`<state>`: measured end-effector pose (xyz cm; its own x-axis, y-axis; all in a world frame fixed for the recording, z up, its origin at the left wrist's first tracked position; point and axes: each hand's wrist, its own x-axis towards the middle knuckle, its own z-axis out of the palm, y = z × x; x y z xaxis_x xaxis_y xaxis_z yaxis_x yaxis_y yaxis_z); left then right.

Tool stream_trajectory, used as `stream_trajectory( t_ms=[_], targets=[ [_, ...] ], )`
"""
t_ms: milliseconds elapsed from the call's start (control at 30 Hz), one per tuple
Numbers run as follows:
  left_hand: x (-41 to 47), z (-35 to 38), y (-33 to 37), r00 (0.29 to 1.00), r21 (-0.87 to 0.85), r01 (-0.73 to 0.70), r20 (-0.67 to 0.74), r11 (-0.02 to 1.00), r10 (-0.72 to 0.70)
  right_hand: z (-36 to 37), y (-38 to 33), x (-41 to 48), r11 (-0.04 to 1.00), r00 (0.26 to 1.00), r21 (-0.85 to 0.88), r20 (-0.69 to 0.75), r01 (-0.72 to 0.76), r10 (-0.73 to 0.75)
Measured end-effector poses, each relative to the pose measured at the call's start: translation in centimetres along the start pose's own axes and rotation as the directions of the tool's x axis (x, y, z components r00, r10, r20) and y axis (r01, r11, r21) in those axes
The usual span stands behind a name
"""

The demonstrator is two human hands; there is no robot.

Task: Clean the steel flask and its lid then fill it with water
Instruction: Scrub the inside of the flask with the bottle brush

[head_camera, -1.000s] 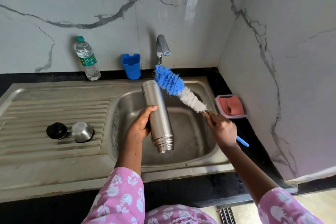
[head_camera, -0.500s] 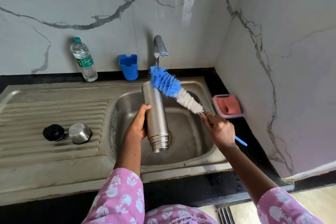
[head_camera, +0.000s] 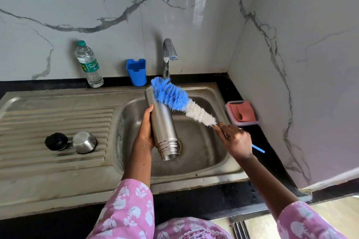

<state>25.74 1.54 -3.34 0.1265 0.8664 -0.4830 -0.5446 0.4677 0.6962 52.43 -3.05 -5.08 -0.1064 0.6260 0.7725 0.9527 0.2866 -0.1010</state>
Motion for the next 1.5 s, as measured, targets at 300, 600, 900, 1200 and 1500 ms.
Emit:
stream_trajectory(
  t_ms=[300, 600, 900, 1200, 1500],
  targets=[
    [0.7, -0.7, 0.0, 1.0, 0.015, -0.014, 0.02, 1.0, 0.014, -1.1, 1.9, -1.9, 0.998, 0.999, 0.025, -0.007, 0.052, -0.052],
    [0.6, -0.5, 0.4, 0.998, -0.098, 0.063, 0.032, 0.993, -0.06, -1.6, 2.5, -2.3, 0.986, 0.987, 0.065, 0.014, 0.156, -0.157],
    [0.4, -0.6, 0.6, 1.0, -0.071, 0.024, 0.02, 0.997, -0.022, -1.4, 2.1, -1.8, 0.995, 0.996, 0.025, -0.008, 0.092, -0.092],
    [-0.1, -1.3, 1.0, 0.996, -0.053, 0.001, 0.089, 0.999, 0.004, -2.4, 3.0, -1.6, 0.983, 0.986, 0.084, 0.032, 0.162, -0.165],
    [0.5, -1.7, 1.6, 0.999, 0.032, 0.002, -0.039, 0.999, 0.0, -3.3, 3.0, -1.0, 0.943, 0.944, 0.104, 0.055, 0.318, -0.324]
  ],
)
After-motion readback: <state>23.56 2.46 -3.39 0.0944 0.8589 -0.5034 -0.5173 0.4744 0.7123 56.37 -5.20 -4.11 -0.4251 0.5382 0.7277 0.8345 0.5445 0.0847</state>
